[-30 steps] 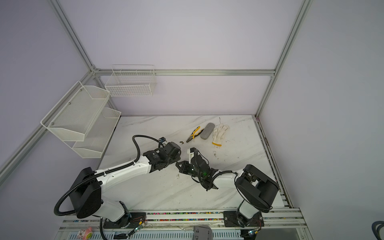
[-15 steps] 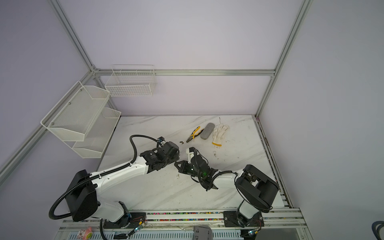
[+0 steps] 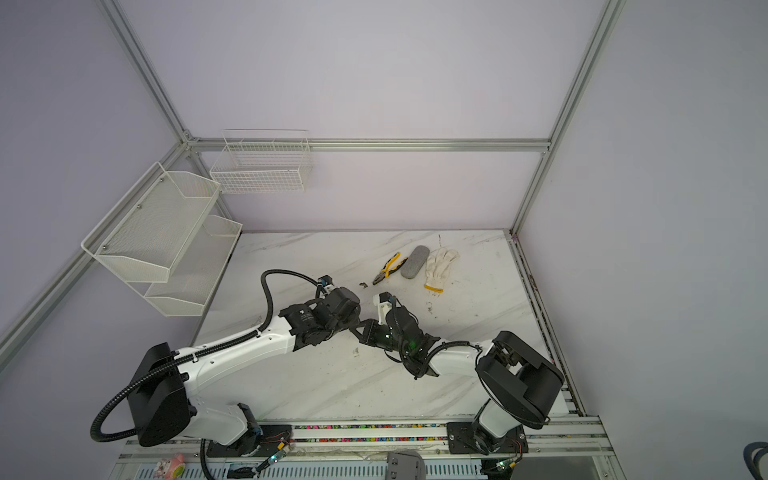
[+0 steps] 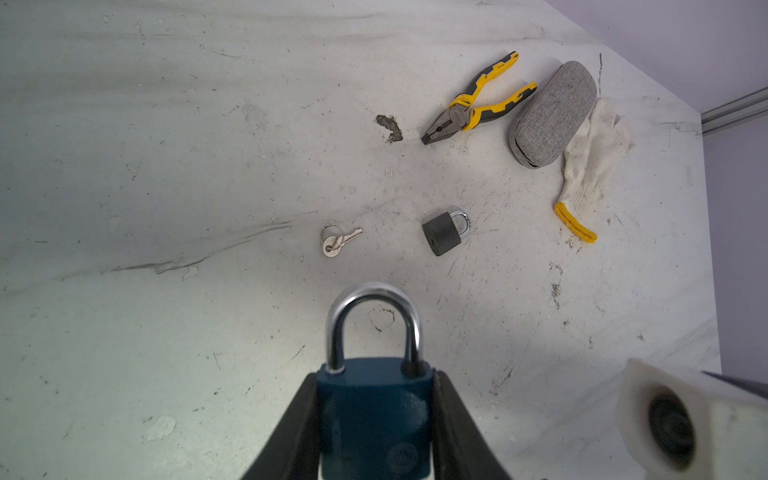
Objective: Unlock with the key
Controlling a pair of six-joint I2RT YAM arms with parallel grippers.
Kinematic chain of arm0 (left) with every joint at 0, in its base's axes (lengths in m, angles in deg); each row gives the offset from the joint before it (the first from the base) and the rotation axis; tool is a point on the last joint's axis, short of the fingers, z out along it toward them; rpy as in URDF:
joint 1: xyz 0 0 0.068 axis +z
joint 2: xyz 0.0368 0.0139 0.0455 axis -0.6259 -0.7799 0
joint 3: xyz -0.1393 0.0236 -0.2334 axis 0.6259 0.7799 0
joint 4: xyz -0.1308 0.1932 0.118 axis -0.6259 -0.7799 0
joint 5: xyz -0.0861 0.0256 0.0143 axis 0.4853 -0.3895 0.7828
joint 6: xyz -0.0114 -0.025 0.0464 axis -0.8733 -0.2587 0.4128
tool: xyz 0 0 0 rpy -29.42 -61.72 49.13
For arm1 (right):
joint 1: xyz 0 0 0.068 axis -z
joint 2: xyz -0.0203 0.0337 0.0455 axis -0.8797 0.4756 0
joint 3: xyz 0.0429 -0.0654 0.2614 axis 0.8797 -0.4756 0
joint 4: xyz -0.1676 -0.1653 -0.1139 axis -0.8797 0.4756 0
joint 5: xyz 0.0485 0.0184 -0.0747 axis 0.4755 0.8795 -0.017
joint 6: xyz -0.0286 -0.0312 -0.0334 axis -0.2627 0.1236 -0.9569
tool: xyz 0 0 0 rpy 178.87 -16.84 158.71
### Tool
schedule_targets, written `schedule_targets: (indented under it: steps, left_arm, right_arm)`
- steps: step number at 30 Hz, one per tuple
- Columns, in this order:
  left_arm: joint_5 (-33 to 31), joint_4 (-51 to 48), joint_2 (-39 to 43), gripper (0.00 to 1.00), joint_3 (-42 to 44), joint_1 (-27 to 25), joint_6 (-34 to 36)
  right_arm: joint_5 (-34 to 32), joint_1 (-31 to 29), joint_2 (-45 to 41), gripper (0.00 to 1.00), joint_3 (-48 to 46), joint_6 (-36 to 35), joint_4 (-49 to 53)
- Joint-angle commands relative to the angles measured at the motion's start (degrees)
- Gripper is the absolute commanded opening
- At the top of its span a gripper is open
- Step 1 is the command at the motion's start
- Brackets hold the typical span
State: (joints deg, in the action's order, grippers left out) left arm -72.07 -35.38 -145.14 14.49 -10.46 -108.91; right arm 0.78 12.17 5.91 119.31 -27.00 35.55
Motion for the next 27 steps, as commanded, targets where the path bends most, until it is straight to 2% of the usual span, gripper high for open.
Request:
schedule_targets:
  steps: [1,7,13,15,22,27]
  left_arm:
    - [2.5,-2.5,1.5,0.0,1.2,-0.9,1.0]
    - [0.2,-1.5,1.5,0.0,0.1,-0.8,0.9]
    - [-2.6,0.5,3.9,0.0,-0.8,-0.1,0.2]
    - [-3.9,0.5,4.1,0.0,-0.9,0.1,-0.2]
    - [-2.7,2.3,4.3,0.0,-1.5,0.4,-0.9]
    - [-2.5,2.3,4.6,0.0,-1.4,0.5,-0.9]
  right_arm:
    - [-1.5,0.9,-1.5,0.0,1.8,-0.1,-4.3]
    - [-0.8,0.9,-1.6,0.0,1.3,-1.4,-3.8]
    - [2.2,1.0,-2.9,0.22,-1.7,-2.2,-6.9]
    - [1.4,1.0,-3.7,0.26,-3.6,-1.7,-7.7]
    - [2.0,0.9,-1.4,0.26,-6.5,2.3,-18.6]
    - [-0.9,1.0,-1.4,0.22,-6.1,2.0,-17.2]
